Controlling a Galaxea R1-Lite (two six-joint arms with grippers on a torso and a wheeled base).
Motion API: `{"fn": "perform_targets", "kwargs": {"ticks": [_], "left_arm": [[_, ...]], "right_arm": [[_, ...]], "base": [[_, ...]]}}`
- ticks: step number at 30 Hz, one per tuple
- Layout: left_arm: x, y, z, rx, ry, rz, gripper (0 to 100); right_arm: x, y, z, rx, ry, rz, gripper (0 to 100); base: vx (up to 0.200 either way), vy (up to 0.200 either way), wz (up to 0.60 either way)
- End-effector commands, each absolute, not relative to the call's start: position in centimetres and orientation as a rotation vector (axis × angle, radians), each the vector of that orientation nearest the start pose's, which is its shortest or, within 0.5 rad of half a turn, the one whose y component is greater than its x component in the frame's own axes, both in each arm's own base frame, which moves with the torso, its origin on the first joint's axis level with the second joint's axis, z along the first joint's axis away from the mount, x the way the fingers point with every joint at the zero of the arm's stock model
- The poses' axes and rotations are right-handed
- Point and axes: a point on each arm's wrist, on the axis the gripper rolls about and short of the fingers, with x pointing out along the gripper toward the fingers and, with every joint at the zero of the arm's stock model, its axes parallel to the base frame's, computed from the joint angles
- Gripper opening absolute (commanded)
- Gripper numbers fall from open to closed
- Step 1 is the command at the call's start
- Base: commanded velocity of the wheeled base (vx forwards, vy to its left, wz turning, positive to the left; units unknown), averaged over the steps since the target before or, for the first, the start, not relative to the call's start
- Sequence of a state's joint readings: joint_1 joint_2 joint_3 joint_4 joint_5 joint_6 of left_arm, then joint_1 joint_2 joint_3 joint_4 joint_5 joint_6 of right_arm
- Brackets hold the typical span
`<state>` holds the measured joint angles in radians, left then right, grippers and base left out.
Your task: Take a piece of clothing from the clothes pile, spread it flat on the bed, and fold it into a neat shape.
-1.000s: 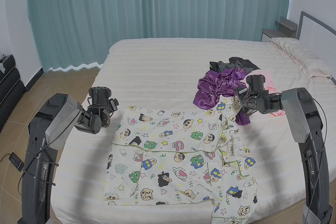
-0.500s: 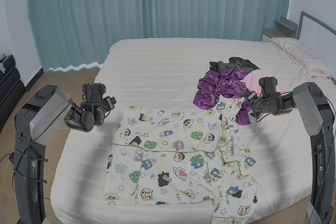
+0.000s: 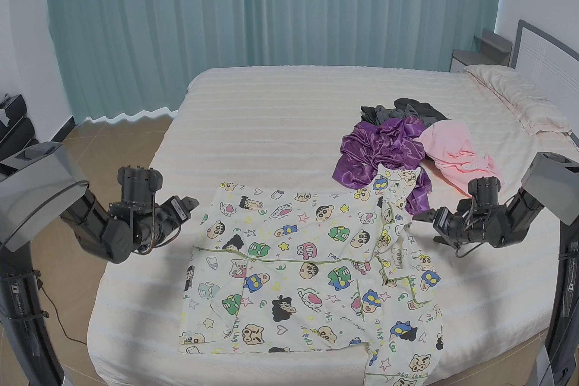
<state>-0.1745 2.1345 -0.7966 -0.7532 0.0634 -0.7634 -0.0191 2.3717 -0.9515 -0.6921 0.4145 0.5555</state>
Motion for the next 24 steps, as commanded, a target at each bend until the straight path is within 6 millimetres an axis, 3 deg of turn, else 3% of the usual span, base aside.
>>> {"fn": "perform_targets", "kwargs": {"ticks": [1,11,12,15,24], "left_arm": [[29.7,-7.7,6.7,-0.847,0.545,-0.006,100],[29.0,-8.7,6.2,-0.903,0.568,-0.020,100],[29.0,-8.7,6.2,-0.903,0.568,-0.020,100],[29.0,-8.7,6.2,-0.903,0.570,-0.013,100],[28.8,-8.6,6.2,-0.903,0.568,-0.011,100]], "right_arm": [[35.0,0.5,-2.8,0.572,0.859,0.321,100],[35.3,0.8,-3.4,0.578,0.874,0.325,100],[35.4,0.9,-3.5,0.577,0.874,0.325,0],[35.7,0.9,-4.3,0.597,0.890,0.309,0],[35.8,0.4,-3.8,0.678,0.882,0.262,0]], "base": [[0.000,0.000,0.00],[0.000,0.000,0.00],[0.000,0.000,0.00],[0.000,0.000,0.00],[0.000,0.000,0.00]]}}
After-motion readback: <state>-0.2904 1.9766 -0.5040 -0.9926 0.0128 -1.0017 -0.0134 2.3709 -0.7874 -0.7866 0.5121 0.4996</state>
